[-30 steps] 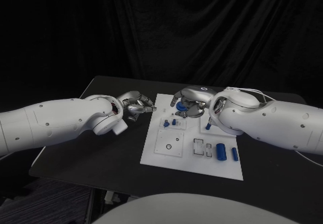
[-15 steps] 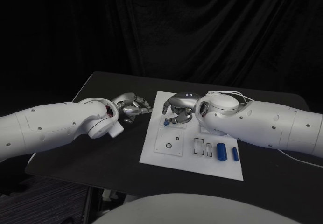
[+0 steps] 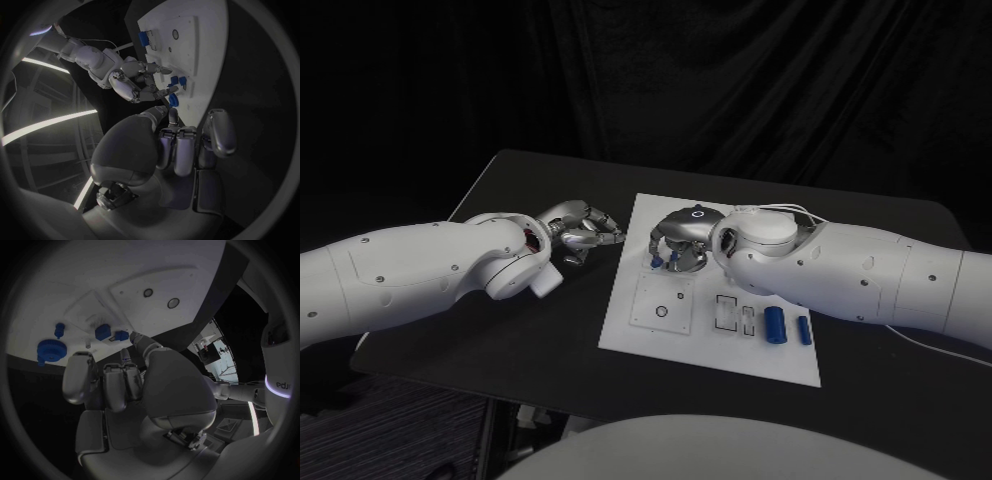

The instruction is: Assemble the parts on the task board

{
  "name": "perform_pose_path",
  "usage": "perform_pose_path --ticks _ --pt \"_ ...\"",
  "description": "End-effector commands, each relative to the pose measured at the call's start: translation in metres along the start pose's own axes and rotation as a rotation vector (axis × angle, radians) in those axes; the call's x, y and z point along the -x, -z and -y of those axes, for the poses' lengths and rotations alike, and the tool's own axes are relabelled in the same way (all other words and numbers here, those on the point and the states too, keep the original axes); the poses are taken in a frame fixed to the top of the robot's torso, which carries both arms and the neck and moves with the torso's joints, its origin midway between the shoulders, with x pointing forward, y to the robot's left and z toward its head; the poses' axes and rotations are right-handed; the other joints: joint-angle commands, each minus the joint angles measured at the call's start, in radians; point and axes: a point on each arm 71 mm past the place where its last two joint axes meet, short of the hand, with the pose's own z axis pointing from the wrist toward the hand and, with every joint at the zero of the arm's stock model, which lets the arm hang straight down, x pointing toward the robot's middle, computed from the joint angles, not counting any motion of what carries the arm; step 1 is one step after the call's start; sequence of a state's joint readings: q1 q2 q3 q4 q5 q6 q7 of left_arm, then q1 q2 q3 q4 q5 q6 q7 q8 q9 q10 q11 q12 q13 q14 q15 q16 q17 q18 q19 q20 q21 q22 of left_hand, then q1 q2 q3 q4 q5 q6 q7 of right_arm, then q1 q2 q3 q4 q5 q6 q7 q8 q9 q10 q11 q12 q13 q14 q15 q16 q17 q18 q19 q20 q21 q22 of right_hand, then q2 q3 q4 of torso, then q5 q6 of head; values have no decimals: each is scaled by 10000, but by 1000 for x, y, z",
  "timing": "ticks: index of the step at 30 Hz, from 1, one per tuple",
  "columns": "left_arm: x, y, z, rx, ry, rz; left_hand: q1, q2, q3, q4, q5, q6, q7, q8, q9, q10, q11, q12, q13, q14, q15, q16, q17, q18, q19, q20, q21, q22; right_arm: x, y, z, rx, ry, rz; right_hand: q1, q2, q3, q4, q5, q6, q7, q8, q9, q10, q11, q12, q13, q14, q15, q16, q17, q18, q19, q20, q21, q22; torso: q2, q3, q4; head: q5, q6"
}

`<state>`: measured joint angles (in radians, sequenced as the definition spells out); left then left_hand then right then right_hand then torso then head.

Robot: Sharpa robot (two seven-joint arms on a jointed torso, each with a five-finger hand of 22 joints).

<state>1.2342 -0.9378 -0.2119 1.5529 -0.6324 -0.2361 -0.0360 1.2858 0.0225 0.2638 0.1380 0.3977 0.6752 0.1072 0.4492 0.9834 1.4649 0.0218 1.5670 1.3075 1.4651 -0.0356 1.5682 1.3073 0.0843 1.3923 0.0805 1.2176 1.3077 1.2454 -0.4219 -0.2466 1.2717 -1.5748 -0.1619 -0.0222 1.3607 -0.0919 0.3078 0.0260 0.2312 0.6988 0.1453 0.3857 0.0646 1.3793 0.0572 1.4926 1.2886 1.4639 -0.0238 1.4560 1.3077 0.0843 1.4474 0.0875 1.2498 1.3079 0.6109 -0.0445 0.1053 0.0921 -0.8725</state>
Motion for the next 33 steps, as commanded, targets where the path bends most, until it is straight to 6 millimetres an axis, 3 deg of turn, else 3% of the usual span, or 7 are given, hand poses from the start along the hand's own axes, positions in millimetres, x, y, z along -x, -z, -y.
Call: perform_pose_path --ticks 1,5,9,33 --pt "-3 0 2 -167 108 -132 110 -15 -67 8 53 -22 -20 56 -14 1059 66 38 2633 1057 88 26 2635 -26 -54 17 -68 1552 1 0 1 -66 613 605 1 -63 -55 0 -81 5 -13 -82 11 52 -60 56 9 585 20 33 518 -103 61 -22 22 1474 -5 -6 4 50 -2" --pt "-3 -1 1 -136 106 -199 112 -15 -68 9 65 -21 -21 61 -18 1059 66 38 2633 1057 88 26 2635 -25 -59 17 -75 1550 2 0 0 85 716 1155 142 -15 -125 -99 -17 -212 -160 -413 22 51 -293 41 27 565 -173 -5 458 -88 38 -180 -34 1480 -8 -12 1 70 -2" --pt "-4 -1 1 -96 103 -251 118 -14 -70 11 90 -20 -21 70 -27 1059 66 38 2633 1057 88 26 2635 -17 -80 17 -112 1539 1 1 -1 148 758 1341 192 -4 -145 -140 14 -296 -234 -517 27 40 -354 30 21 553 -224 -29 421 -84 27 -229 -63 1480 -7 -13 2 52 -2" --pt "-10 -3 -2 65 98 -675 151 -2 -86 26 157 116 -61 202 -82 1059 45 38 2633 1057 80 26 2635 1 -138 17 -190 1514 -18 -8 4 -127 683 893 75 50 -382 -72 -234 425 -193 -325 297 -4 -311 1 3 522 -213 -109 295 -82 4 -263 -162 1487 4 -11 -8 54 -2"
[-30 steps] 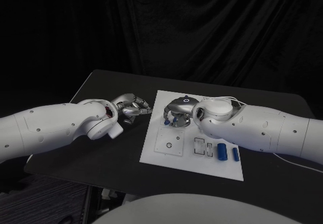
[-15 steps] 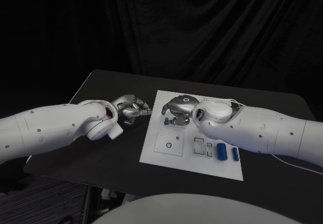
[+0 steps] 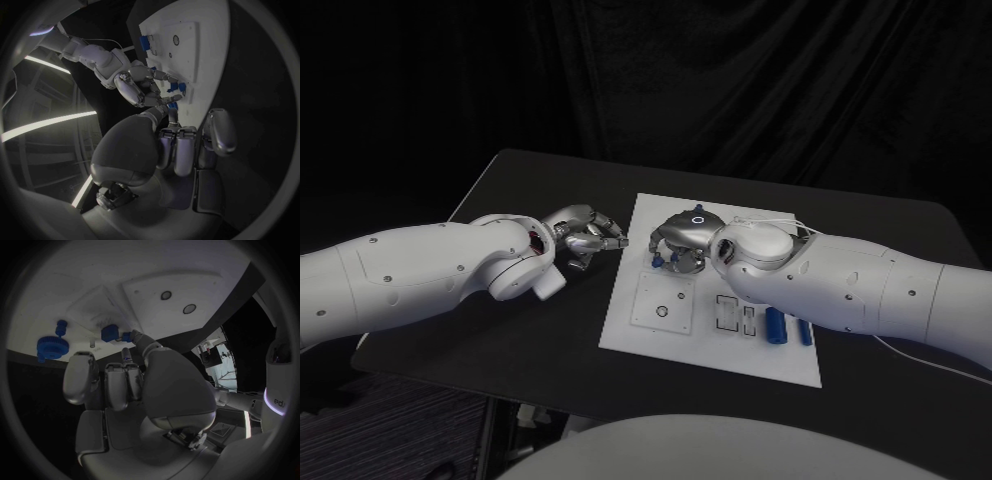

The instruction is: Assemble the parts on the task board

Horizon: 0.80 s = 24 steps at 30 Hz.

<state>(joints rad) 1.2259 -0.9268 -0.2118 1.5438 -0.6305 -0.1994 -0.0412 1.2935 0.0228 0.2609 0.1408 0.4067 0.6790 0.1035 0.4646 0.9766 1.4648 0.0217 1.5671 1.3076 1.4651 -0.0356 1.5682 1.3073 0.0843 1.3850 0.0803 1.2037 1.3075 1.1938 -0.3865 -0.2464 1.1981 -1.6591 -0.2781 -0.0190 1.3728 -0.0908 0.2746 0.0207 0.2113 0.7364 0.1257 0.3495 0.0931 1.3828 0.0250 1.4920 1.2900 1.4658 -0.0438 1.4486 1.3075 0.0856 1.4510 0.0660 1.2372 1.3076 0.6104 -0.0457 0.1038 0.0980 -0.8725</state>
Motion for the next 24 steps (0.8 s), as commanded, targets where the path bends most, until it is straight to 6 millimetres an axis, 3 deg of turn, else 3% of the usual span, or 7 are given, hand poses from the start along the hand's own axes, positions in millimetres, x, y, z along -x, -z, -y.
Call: perform_pose_path --ticks 1,8,18,24 --pt "-3 -1 1 -28 80 -259 74 -5 -57 -3 68 78 -24 48 -14 1060 46 37 2632 1057 80 26 2635 1 -65 19 -50 1516 -2 0 1 -25 101 33 -46 39 -50 -19 -36 49 4 37 11 -38 10 7 -12 503 -14 -34 298 -95 -32 -48 -36 1491 19 3 15 -6 -1" --pt "-4 -1 -1 14 86 -308 74 -5 -59 -2 68 87 -27 56 -16 1060 43 37 2632 1057 79 26 2635 5 -73 19 -64 1512 -3 -1 1 -66 102 -32 -33 103 -55 -10 49 182 12 58 64 -73 54 -11 -46 493 16 -52 270 -90 -44 -28 -77 1486 33 8 29 -34 -1" --pt "-7 -2 -2 72 86 -480 75 0 -64 9 70 132 -43 94 -37 1060 32 37 2632 1057 71 26 2635 21 -116 15 -137 1490 -4 -3 1 -116 110 -139 -22 189 -62 -2 203 561 27 131 195 -101 155 -24 -54 486 100 -63 251 -89 -50 41 -113 1494 1 -9 -24 40 -1" --pt "-8 -2 -2 107 85 -546 84 4 -63 13 76 160 -57 121 -58 1060 21 37 2632 1057 64 26 2635 34 -150 11 -192 1474 -6 -4 0 -141 91 -286 -49 245 -80 24 167 896 2 211 293 -102 170 -22 -39 478 122 -76 226 -87 -48 71 -120 1504 4 -8 -17 41 -1"
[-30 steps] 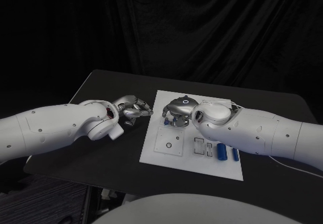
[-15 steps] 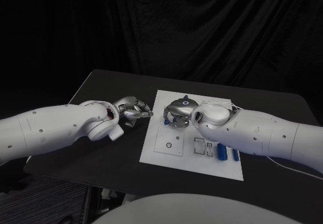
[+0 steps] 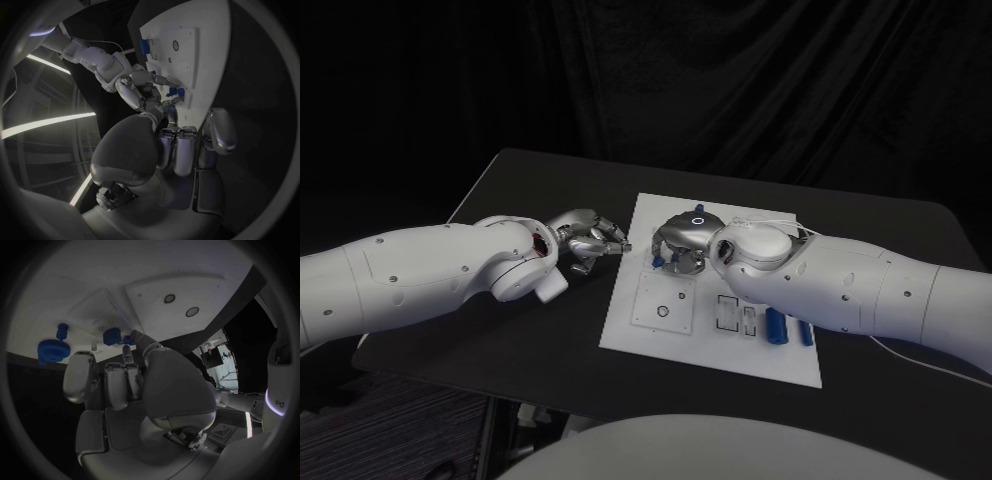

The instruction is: Assemble the parts on the task board

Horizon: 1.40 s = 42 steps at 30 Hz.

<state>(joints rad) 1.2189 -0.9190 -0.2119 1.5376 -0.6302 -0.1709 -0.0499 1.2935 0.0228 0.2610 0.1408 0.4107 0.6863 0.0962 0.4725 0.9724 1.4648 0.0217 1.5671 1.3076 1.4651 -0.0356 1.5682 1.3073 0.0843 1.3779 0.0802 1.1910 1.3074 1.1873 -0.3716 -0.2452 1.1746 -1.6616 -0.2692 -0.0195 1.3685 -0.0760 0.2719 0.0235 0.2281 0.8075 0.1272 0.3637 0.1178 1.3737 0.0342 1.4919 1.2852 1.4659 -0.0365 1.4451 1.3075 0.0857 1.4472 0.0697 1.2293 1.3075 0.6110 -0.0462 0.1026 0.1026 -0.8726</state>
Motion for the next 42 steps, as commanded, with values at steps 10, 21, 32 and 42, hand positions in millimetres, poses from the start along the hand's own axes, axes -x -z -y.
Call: perform_pose_path --ticks 10,21,32,42 --pt "-5 -1 0 11 75 -317 92 9 -60 21 50 107 4 65 -41 1060 12 37 2632 1057 57 26 2635 47 -117 8 -124 1457 -6 -2 -1 -127 -57 -360 80 200 -25 -61 144 779 -160 168 254 -69 -46 -53 -42 464 -46 -62 189 -73 -19 -23 -86 1516 1 -3 4 -30 0" --pt "-8 -3 0 35 68 -473 149 25 -28 11 154 128 -19 116 -111 1060 -11 37 2632 1057 38 26 2635 69 -191 -7 -233 1427 -6 -3 1 -188 -98 -298 287 287 148 -251 463 1338 -247 -75 444 -75 -127 -86 -35 440 -109 -112 110 -67 -29 -81 -148 1533 1 -7 -12 -30 0" --pt "-14 -2 -9 175 177 -576 88 -60 -52 232 -201 -214 252 -558 -1275 645 206 -387 2315 1029 209 3 2594 136 -486 116 -692 1310 3 4 -2 124 -608 1014 224 399 50 -263 468 1796 -416 92 851 107 -273 -23 182 481 -234 -56 210 -102 47 -193 5 1603 -1 -3 2 -26 0" --pt "-16 -2 -14 269 212 -631 -181 -152 -517 596 -1471 -240 421 -1003 -2422 573 370 -450 2249 989 360 -27 2539 167 -564 270 -843 1277 14 13 -10 390 -982 2290 149 412 -37 -232 411 1880 -482 96 1012 213 -332 13 290 520 -286 -11 287 -130 111 -244 132 1650 -14 10 -40 -84 0"
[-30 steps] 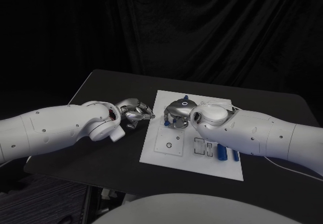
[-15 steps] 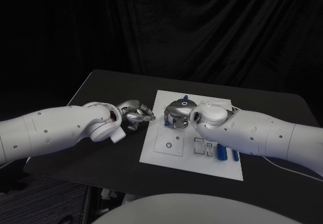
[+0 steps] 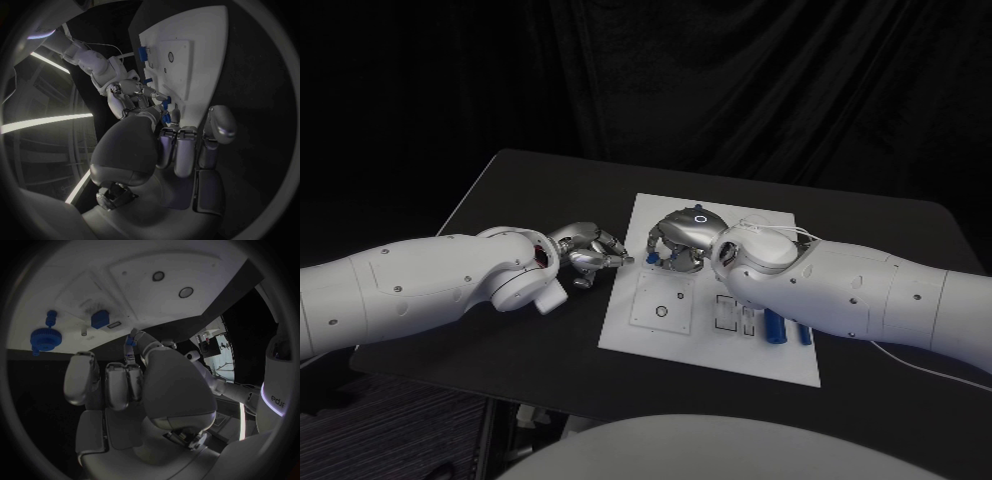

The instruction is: Assemble the parts on the task board

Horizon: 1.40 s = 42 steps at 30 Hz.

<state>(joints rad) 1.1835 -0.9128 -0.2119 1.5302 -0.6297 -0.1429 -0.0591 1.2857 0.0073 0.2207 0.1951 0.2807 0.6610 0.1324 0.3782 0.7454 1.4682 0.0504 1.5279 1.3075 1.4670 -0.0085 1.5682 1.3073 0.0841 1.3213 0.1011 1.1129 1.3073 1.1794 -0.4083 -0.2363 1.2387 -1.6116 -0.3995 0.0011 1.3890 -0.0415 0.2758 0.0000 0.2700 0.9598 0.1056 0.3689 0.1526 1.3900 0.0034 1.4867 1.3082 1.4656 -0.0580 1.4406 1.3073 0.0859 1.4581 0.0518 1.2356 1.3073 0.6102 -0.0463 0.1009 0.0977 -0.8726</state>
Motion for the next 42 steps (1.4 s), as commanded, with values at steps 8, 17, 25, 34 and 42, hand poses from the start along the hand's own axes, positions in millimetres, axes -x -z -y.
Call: perform_pose_path --ticks 8,17,25,34,42 --pt "-5 -2 3 -361 81 -177 -232 -30 -515 294 -445 -34 122 -211 -644 520 142 -67 2231 957 141 -36 2521 175 -13 115 -94 1275 8 4 -12 329 -408 1044 -74 59 -97 9 -31 355 -272 33 690 63 -32 69 74 525 -80 32 285 -134 10 -74 80 1656 -33 22 -28 -106 0" --pt "-5 -2 6 -796 86 -160 -323 -49 -896 503 -607 -37 144 -279 -994 476 173 -102 2195 940 172 -48 2498 190 -55 148 -167 1258 6 5 -15 402 -469 645 -102 53 -137 21 -127 317 -278 -20 743 63 -42 63 65 526 -94 22 269 -133 11 -91 64 1655 -70 5 -90 -65 0" --pt "-5 -1 9 -1303 100 -186 -238 -58 -1049 511 -513 -27 155 -285 -1144 448 179 -124 2174 944 185 -43 2507 199 -99 162 -219 1247 5 3 -18 438 -489 488 -102 53 -137 21 -127 317 -278 -20 743 63 -42 63 65 526 -94 22 269 -133 11 -91 64 1655 -102 35 -104 -67 0" --pt "-8 -4 12 -1458 82 -384 159 167 -1291 517 463 183 141 -228 -1610 448 167 -107 2178 941 183 -41 2505 205 -139 169 -238 1251 5 2 -21 506 -502 542 -118 62 -153 34 -156 288 -274 -53 768 75 -40 66 80 527 -96 20 267 -130 8 -98 47 1652 -70 37 -72 -88 0" --pt "-10 -6 13 -1418 70 -481 626 249 -1199 371 1568 502 81 -200 -2024 450 110 -92 2183 936 141 -42 2500 211 -156 136 -246 1249 6 2 -23 574 -518 666 -159 73 -179 66 -170 258 -270 -90 797 94 -38 72 103 533 -96 26 281 -135 17 -102 61 1658 -71 39 -76 -102 0"
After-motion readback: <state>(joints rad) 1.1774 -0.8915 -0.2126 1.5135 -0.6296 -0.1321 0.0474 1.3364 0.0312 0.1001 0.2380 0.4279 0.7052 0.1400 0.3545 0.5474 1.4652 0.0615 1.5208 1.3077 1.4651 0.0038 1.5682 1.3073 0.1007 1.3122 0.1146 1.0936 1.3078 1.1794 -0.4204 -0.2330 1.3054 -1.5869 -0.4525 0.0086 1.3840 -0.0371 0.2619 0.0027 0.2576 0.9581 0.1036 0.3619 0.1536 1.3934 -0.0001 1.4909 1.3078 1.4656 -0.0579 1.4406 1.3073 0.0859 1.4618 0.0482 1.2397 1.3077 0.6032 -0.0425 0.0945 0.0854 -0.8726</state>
